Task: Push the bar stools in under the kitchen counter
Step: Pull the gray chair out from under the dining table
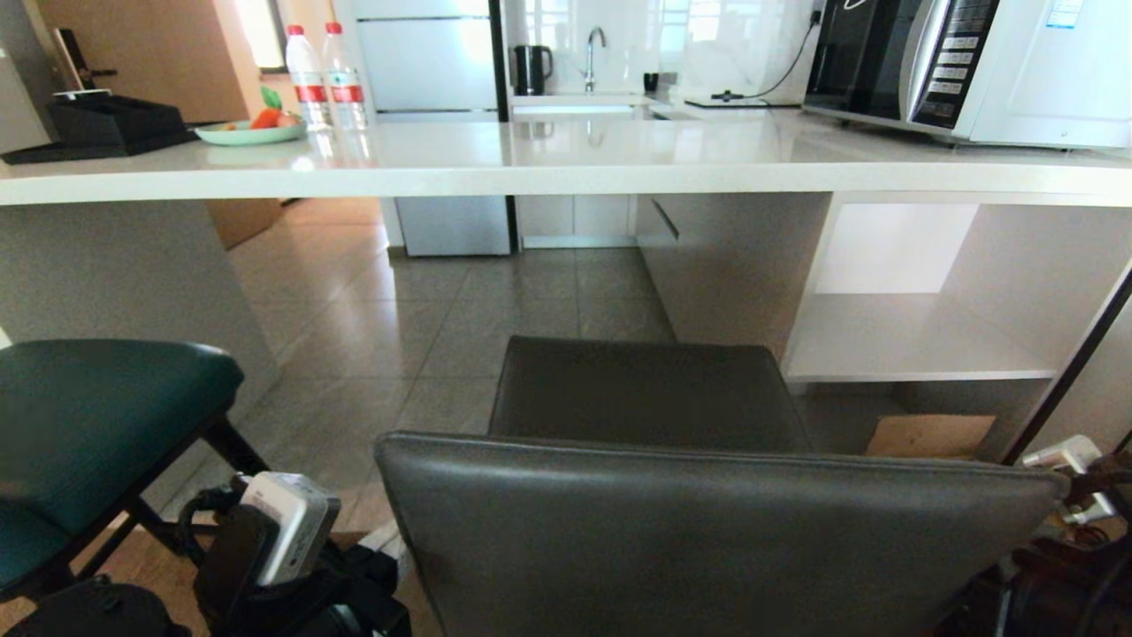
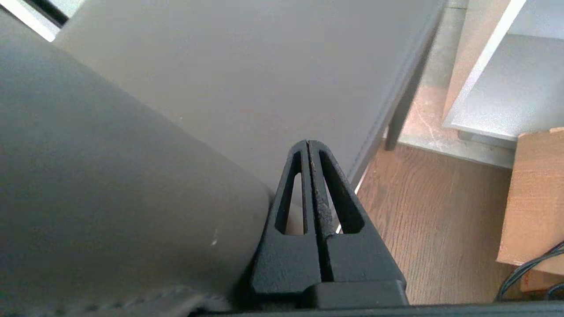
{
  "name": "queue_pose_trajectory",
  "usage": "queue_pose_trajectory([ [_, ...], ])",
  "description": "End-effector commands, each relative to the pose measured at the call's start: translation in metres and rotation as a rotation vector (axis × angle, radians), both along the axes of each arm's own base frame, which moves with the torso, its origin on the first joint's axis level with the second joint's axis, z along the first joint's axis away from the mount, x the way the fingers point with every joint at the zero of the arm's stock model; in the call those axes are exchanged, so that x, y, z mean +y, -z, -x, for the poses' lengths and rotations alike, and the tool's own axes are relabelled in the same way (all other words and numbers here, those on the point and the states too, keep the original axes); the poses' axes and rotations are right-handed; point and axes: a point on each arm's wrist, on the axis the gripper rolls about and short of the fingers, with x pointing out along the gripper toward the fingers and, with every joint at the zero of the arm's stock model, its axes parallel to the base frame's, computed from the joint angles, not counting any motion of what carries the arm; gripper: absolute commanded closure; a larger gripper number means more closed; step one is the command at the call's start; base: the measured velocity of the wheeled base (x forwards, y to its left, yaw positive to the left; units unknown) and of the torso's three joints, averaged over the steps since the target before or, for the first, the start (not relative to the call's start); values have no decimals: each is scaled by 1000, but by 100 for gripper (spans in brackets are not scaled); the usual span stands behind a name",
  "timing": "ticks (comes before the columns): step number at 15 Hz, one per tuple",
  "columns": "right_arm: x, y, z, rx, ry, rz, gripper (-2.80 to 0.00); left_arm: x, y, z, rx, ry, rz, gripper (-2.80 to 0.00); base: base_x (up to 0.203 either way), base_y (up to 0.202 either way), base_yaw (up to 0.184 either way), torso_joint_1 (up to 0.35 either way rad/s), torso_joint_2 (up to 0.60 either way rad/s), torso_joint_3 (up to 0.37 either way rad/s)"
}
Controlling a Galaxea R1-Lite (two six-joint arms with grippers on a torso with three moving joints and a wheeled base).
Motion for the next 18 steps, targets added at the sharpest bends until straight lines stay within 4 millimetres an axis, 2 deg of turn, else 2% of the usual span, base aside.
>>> queue_pose_trajectory([
  [1,1,1,-1,5,-6,-1,0,11,-6,4,0,-26,12,0,0,0,0,0,0,0],
  [9,0,4,1,16,-7,3,0,8,0,-3,47,-53,10,0,0,0,0,0,0,0],
  [14,0,4,1,13,-4,2,0,7,-2,-5,41,-57,17,0,-158,0,-2,3,3,4],
  [18,0,3,1,11,-1,1,0,7,-2,-8,41,-70,16,0,-13,0,-1,-1,-1,1],
])
